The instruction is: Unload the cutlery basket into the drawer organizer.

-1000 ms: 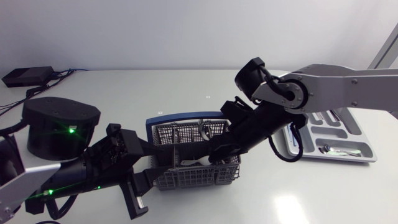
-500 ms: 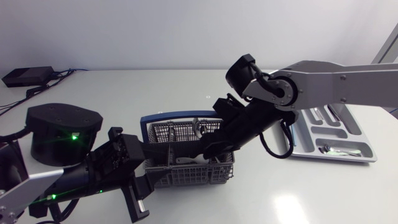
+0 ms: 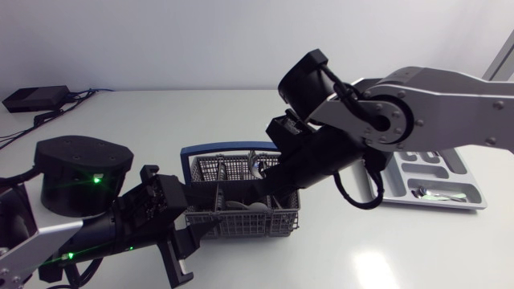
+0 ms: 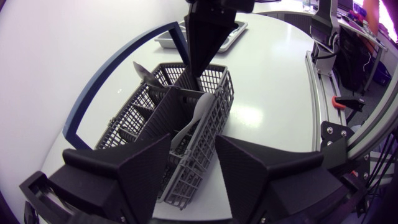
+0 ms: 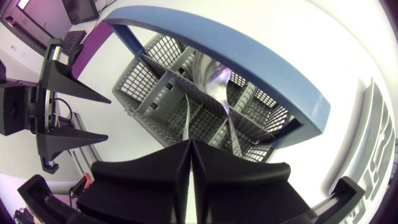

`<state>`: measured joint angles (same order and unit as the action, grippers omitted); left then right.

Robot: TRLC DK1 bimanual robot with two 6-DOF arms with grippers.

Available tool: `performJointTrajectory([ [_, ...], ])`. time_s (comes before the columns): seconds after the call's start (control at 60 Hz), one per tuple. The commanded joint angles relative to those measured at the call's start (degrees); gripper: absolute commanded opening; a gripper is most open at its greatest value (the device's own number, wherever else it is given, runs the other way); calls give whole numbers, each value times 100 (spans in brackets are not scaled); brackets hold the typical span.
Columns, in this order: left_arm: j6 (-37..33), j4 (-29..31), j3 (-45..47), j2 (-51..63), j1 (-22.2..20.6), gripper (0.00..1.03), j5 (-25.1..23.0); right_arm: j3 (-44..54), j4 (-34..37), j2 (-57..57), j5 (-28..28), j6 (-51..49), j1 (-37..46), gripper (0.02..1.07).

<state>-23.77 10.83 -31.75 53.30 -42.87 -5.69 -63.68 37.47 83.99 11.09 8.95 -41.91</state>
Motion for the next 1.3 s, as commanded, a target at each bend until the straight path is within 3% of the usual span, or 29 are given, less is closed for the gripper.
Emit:
performJointTrajectory([
  [0.0, 109, -2, 134, 40, -46, 54, 16, -83, 93, -137, -90, -25, -28, 8],
  [0.083, 109, -2, 134, 32, -55, 57, 51, 5, 111, -119, -90, -51, -10, 12],
  [0.1, 109, -2, 134, 40, -55, 59, 60, 75, 102, -137, -90, -51, -1, 22],
  [0.117, 109, -2, 142, 49, -55, 60, 60, 119, 93, -154, -90, -51, -1, 26],
  [0.267, 74, -107, 186, 269, -37, 65, 104, 427, -109, -269, -98, -113, 7, 26],
  [0.383, 83, -178, 186, 374, -55, 66, 104, 717, -443, -233, -107, -130, 16, 34],
  [0.7, 109, -239, 186, 453, -107, 66, 121, 857, -900, -31, -107, -122, -36, 34],
  [1.233, 118, -380, 327, 480, -116, 66, 121, 769, -961, 320, -169, -104, -335, 34],
  [1.283, 118, -415, 353, 480, -116, 66, 121, 761, -961, 338, -169, -104, -362, 29],
])
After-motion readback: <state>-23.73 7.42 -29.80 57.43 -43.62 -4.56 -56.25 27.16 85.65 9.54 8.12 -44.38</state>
